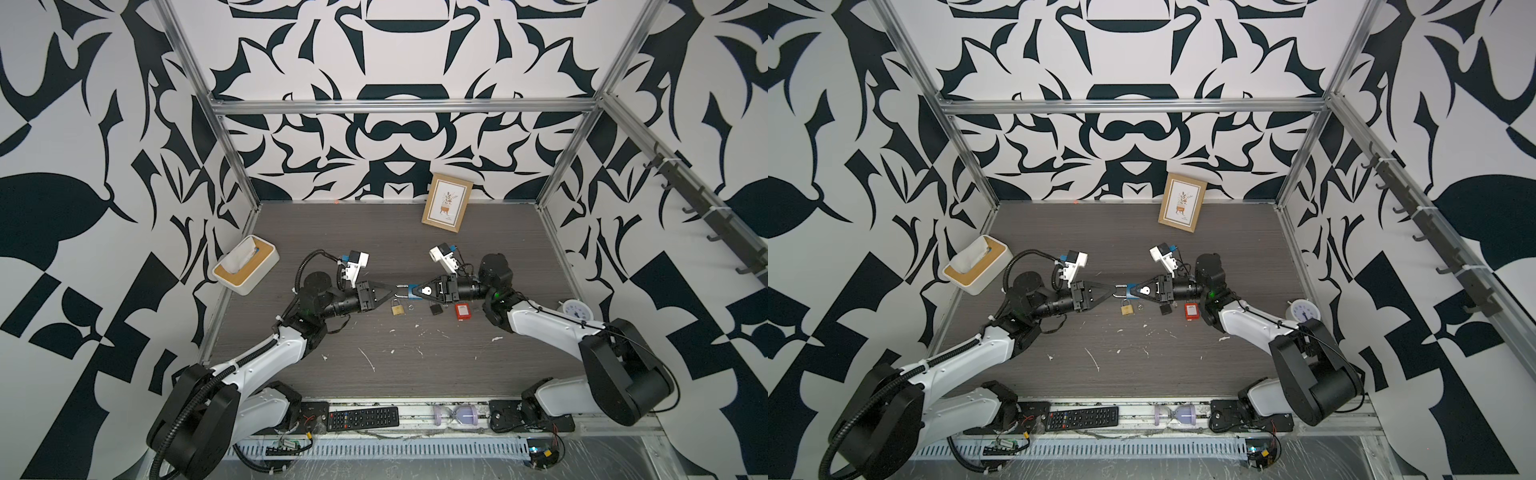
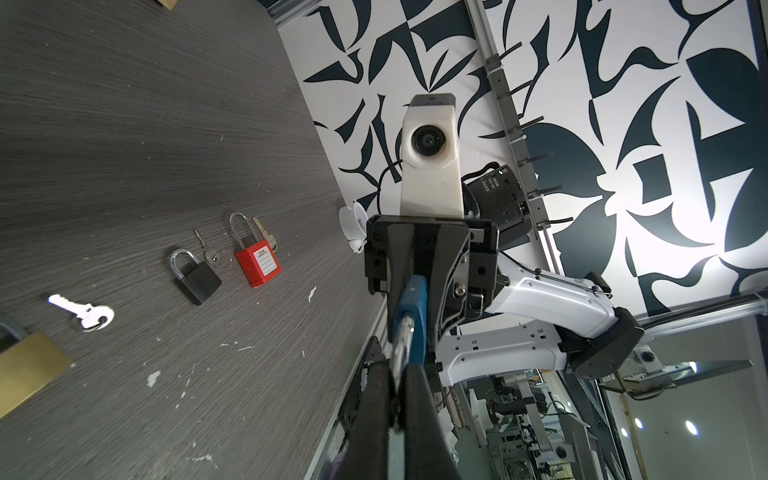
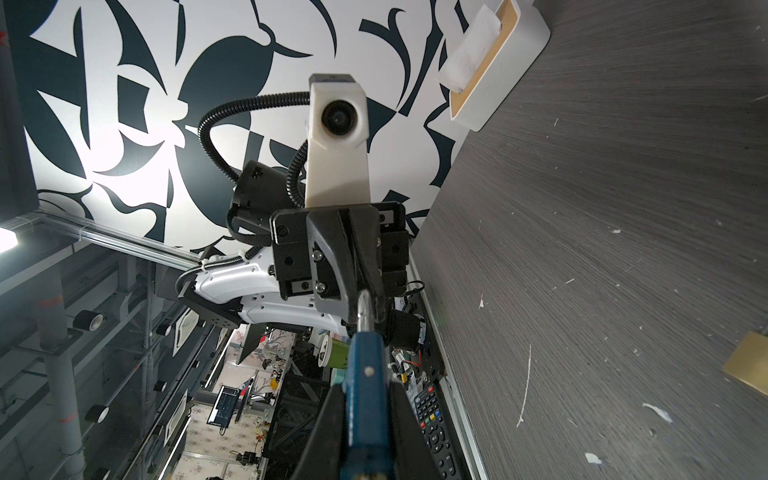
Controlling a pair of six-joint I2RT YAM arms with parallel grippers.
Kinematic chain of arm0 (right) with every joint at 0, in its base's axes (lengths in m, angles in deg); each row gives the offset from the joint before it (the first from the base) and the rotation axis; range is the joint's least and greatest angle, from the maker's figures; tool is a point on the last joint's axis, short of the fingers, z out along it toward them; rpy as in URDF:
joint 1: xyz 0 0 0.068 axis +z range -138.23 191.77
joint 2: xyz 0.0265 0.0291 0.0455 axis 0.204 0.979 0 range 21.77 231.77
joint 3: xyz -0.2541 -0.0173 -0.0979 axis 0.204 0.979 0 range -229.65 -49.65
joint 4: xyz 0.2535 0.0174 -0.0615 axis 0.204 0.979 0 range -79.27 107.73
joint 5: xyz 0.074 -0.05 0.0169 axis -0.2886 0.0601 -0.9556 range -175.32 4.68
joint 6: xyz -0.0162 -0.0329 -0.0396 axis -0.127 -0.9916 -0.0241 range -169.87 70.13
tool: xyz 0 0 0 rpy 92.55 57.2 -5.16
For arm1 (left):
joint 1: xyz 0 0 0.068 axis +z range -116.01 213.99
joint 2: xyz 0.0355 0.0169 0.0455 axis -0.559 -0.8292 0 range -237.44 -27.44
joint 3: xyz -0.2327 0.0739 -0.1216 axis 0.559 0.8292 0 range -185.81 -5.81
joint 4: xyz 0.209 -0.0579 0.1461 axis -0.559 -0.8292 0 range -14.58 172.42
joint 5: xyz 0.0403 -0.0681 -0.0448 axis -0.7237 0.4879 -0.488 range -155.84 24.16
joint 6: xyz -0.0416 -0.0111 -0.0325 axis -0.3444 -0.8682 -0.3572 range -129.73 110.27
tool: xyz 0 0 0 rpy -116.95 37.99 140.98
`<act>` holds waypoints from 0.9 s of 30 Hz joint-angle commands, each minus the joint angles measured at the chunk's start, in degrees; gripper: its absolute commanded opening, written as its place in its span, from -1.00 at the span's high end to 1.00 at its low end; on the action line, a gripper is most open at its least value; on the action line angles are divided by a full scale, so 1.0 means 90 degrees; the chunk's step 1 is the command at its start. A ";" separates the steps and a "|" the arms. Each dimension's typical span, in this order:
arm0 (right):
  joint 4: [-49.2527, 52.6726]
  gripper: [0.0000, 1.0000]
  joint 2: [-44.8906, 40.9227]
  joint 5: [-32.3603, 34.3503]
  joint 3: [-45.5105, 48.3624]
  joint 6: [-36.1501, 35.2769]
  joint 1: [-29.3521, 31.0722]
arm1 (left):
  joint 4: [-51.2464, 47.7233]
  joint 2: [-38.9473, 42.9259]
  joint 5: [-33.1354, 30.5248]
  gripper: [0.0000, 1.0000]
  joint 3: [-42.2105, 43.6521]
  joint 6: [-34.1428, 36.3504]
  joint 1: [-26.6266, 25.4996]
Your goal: Lock with the key
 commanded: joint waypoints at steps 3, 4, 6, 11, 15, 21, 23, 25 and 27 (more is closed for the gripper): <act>-0.0058 1.00 -0.0136 0.0138 -0.0196 -0.0256 0.0091 | 0.0210 0.0060 0.0038 1.00 -0.0081 -0.0009 -0.0063; -0.0058 1.00 -0.0133 0.0148 -0.0200 -0.0262 0.0102 | 0.0214 0.0036 0.0038 1.00 -0.0085 0.0009 -0.0088; -0.0068 1.00 -0.0128 0.0167 -0.0210 -0.0256 0.0155 | 0.0217 -0.0031 0.0028 1.00 -0.0090 0.0041 -0.0130; -0.0398 1.00 -0.0034 0.0170 -0.0238 -0.0021 0.0218 | 0.0210 -0.0120 0.0009 1.00 -0.0142 0.0136 -0.0228; -0.0498 1.00 0.0059 0.0218 -0.0280 0.0047 0.0291 | 0.0211 -0.0160 0.0008 1.00 -0.0167 0.0189 -0.0276; -0.0557 1.00 0.0231 0.0288 -0.0365 0.0098 0.0385 | 0.0213 -0.0241 0.0038 1.00 -0.0232 0.0245 -0.0387; -0.0522 1.00 0.0265 0.0336 -0.0377 0.0048 0.0420 | 0.0227 -0.0256 0.0041 1.00 -0.0246 0.0253 -0.0409; -0.0473 1.00 0.0284 0.0360 -0.0419 0.0004 0.0456 | 0.0275 -0.0280 0.0047 1.00 -0.0252 0.0247 -0.0432; -0.0426 1.00 0.0300 0.0392 -0.0460 -0.0041 0.0489 | 0.0301 -0.0286 0.0060 1.00 -0.0256 0.0243 -0.0445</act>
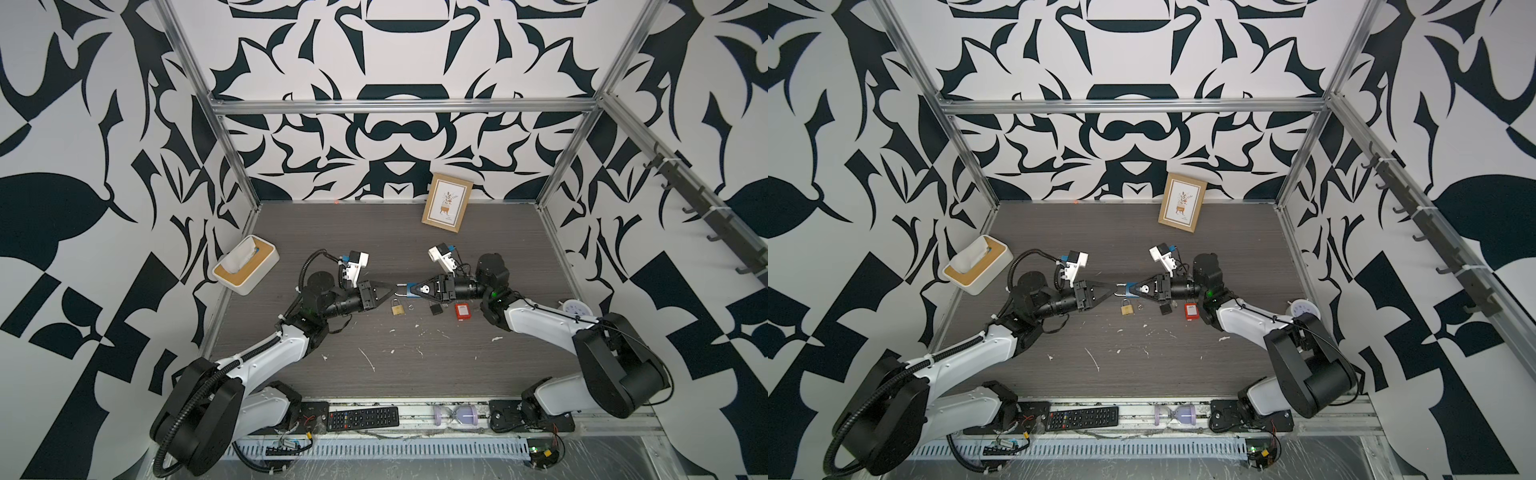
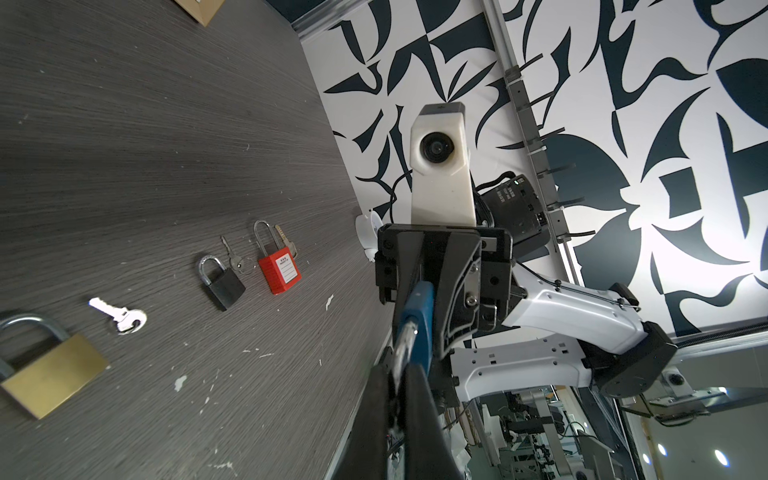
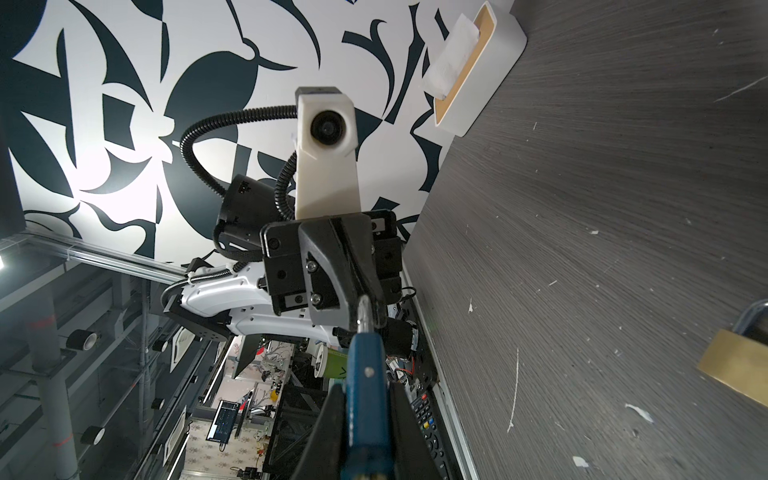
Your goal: Lock with the key
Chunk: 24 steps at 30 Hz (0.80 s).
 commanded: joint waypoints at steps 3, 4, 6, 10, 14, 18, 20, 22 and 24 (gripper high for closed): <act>-0.0105 1.00 0.0039 0.0223 -0.0498 -0.0302 0.0422 | 0.0383 -0.0068 0.0459 1.00 -0.0265 0.0065 -0.0376; -0.0013 1.00 0.0054 0.0232 -0.0540 -0.0356 0.0434 | 0.0410 -0.0069 0.0477 1.00 -0.0275 0.0055 -0.0389; 0.0140 1.00 0.0108 0.0260 -0.0603 -0.0449 0.0480 | 0.0483 -0.0088 0.0523 1.00 -0.0295 0.0051 -0.0422; 0.0137 1.00 0.0266 0.0273 -0.0699 -0.0466 0.0585 | 0.0573 -0.0137 0.0578 1.00 -0.0334 0.0030 -0.0483; 0.0109 1.00 0.0355 0.0286 -0.0757 -0.0477 0.0685 | 0.0676 -0.0186 0.0597 1.00 -0.0355 -0.0002 -0.0509; 0.0111 1.00 0.0377 0.0304 -0.0767 -0.0476 0.0748 | 0.0743 -0.0220 0.0619 1.00 -0.0368 -0.0016 -0.0528; 0.0130 1.00 0.0328 0.0315 -0.0759 -0.0493 0.0747 | 0.0706 -0.0190 0.0607 1.00 -0.0354 -0.0006 -0.0533; 0.0330 1.00 0.0279 0.0320 -0.0787 -0.0596 0.0730 | 0.0535 -0.0129 0.0554 1.00 -0.0363 0.0116 -0.0508; 0.0772 1.00 0.0238 0.0365 -0.0837 -0.0752 0.0642 | -0.0092 -0.0002 0.0504 0.94 -0.0450 0.0445 -0.0369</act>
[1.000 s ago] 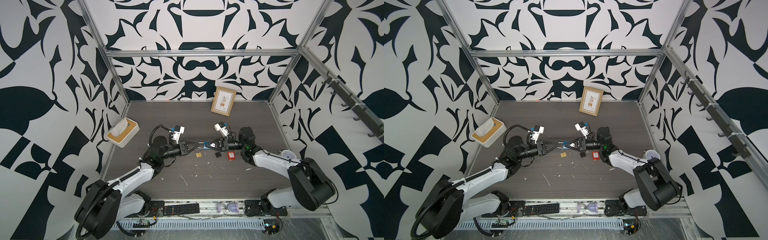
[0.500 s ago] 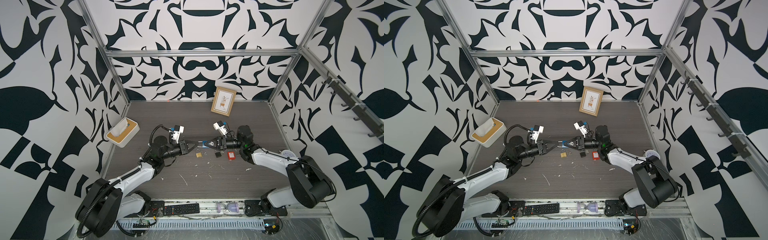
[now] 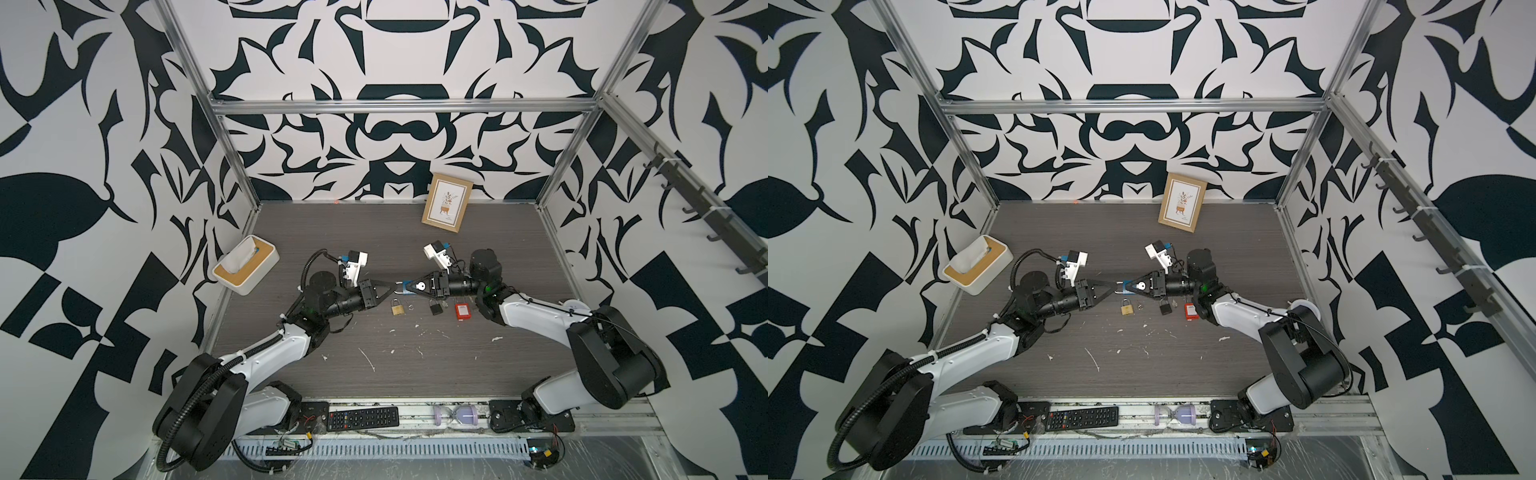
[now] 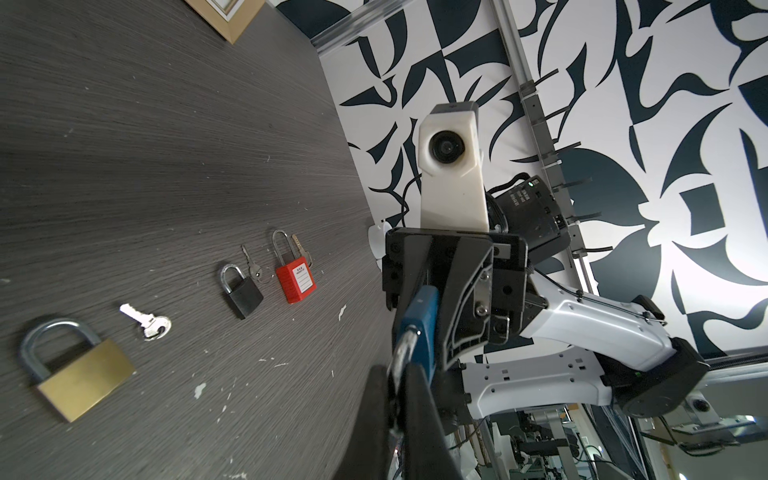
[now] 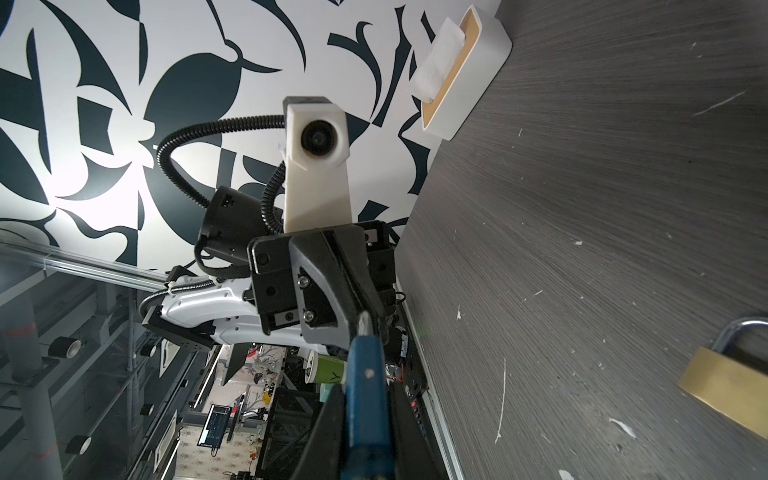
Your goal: Lock with the key
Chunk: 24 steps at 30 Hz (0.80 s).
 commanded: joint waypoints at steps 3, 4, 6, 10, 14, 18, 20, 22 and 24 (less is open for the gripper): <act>0.0701 1.00 -0.0210 0.0327 -0.0430 -0.0546 0.0359 | -0.0958 0.0508 0.0665 -0.13 -0.0565 0.0874 0.0063; 0.0823 1.00 -0.0270 0.0394 -0.0430 -0.0601 0.0315 | -0.1202 0.0628 0.0589 -0.35 -0.0614 0.1039 0.0188; 0.0923 1.00 -0.0370 0.0435 -0.0420 -0.0679 0.0269 | -0.1742 0.0878 0.0391 -0.54 -0.0755 0.1477 0.0373; 0.0657 1.00 -0.0443 0.0428 -0.0362 -0.0484 0.0250 | -0.1932 0.0918 0.0472 -0.51 -0.0988 0.1832 0.0461; 0.0168 1.00 -0.0452 0.0391 -0.0279 -0.0133 0.0205 | -0.1590 0.0677 0.0759 -0.38 -0.0990 0.1693 0.0459; -0.0194 1.00 -0.0527 0.0405 -0.0210 0.0135 0.0144 | -0.1314 0.0440 0.0874 -0.28 -0.0930 0.1481 0.0459; -0.0427 1.00 -0.0548 0.0410 -0.0136 0.0279 0.0122 | -0.1202 0.0348 0.0863 -0.29 -0.0878 0.1412 0.0459; -0.0678 1.00 -0.0562 0.0452 -0.0052 0.0429 0.0114 | -0.1020 0.0236 0.0910 -0.28 -0.0839 0.1279 0.0460; -0.0877 1.00 -0.0556 0.0447 0.0017 0.0528 0.0115 | -0.0867 0.0120 0.0967 -0.28 -0.0837 0.1198 0.0461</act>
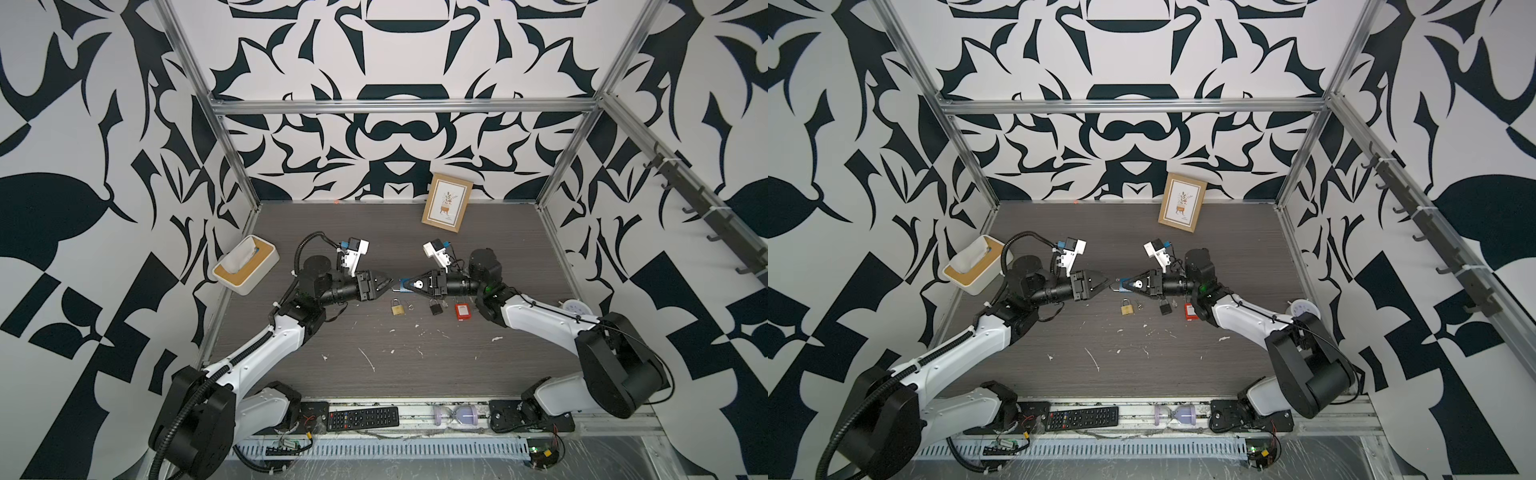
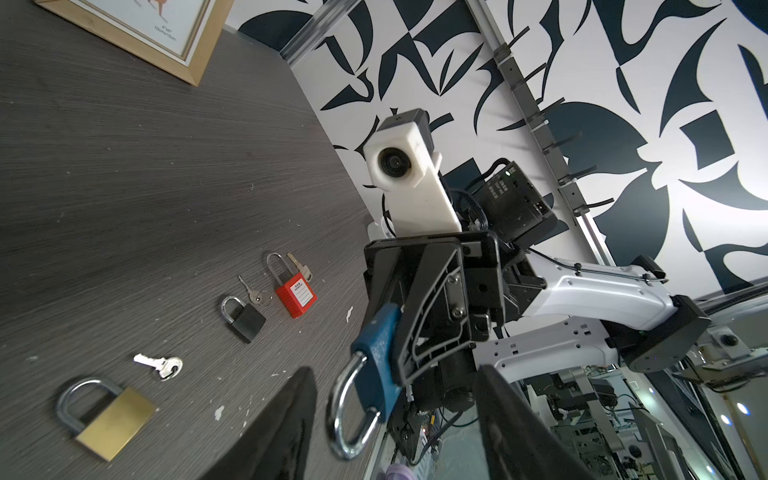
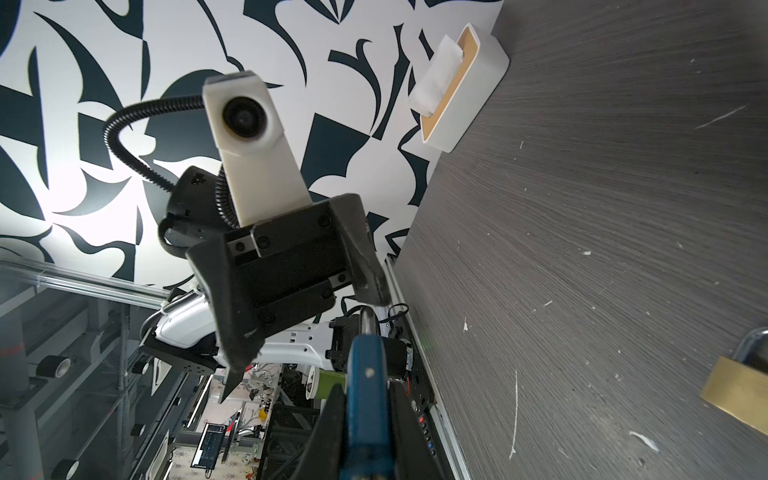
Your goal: Lock with the key
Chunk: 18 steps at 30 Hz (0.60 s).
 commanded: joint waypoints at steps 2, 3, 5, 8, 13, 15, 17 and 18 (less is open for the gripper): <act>-0.1056 1.00 -0.0230 0.0038 0.0089 0.0343 -0.0012 | 0.0687 -0.0261 0.0306 -0.24 0.0089 -0.0322 0.0006; -0.1063 1.00 -0.0226 0.0037 0.0092 0.0338 -0.0011 | 0.0811 -0.0348 0.0357 -0.22 0.0076 -0.0401 0.0004; -0.1147 1.00 -0.0212 0.0062 0.0113 0.0366 -0.0012 | 0.1078 -0.0532 0.0440 -0.11 0.0054 -0.0571 0.0001; -0.1264 1.00 -0.0152 0.0046 0.0110 0.0424 -0.0013 | 0.1640 -0.0922 0.0610 0.15 0.0072 -0.0963 0.0001; -0.1293 1.00 -0.0102 0.0045 0.0071 0.0435 -0.0019 | 0.1998 -0.1149 0.0685 0.48 0.0091 -0.1227 -0.0068; -0.1291 1.00 -0.0074 0.0046 0.0062 0.0431 -0.0012 | 0.2009 -0.1166 0.0678 0.62 0.0106 -0.1234 -0.0097; -0.1281 1.00 -0.0042 0.0064 0.0051 0.0424 -0.0011 | 0.2008 -0.1144 0.0677 0.74 0.0120 -0.1236 -0.0099; -0.1283 1.00 -0.0042 0.0070 0.0056 0.0408 -0.0016 | 0.1999 -0.1135 0.0665 0.83 0.0131 -0.1245 -0.0103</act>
